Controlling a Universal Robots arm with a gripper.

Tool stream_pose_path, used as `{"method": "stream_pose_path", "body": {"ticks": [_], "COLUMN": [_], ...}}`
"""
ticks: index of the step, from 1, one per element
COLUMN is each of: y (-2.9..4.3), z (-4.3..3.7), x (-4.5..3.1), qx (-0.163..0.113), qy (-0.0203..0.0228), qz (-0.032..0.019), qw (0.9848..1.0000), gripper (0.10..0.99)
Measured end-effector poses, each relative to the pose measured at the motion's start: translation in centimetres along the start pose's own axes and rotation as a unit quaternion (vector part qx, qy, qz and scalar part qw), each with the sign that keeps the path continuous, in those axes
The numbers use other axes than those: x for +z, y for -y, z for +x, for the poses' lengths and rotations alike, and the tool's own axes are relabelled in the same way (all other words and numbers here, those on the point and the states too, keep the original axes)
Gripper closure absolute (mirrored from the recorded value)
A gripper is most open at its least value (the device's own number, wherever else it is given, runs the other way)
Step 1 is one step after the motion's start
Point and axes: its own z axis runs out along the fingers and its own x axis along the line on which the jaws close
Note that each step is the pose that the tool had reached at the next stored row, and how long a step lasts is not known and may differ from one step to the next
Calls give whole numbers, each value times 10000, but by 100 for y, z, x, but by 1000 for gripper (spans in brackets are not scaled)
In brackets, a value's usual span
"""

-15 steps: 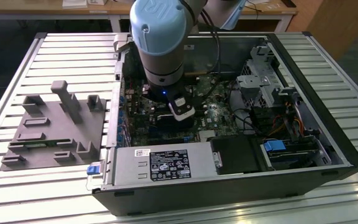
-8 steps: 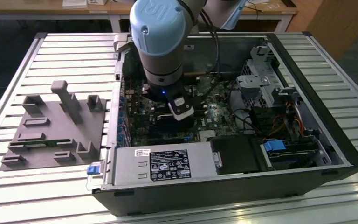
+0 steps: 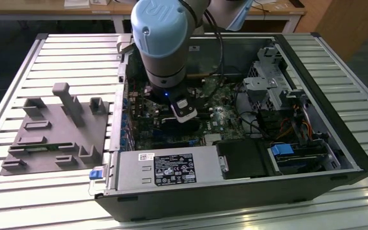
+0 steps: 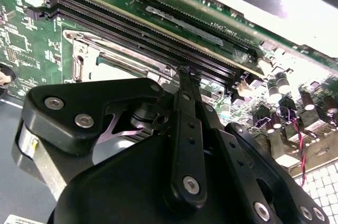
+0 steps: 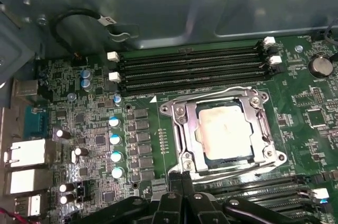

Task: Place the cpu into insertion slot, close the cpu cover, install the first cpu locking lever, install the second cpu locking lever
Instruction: 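Install the second cpu locking lever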

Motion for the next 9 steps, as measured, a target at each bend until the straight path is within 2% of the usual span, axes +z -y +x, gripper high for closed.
{"method": "stream_pose_path", "body": {"ticks": [9], "y": [-35], "z": [41], "x": [43], "qx": [1], "qy": [0], "qz": [-6], "qw": [10000], "gripper": [984]}}
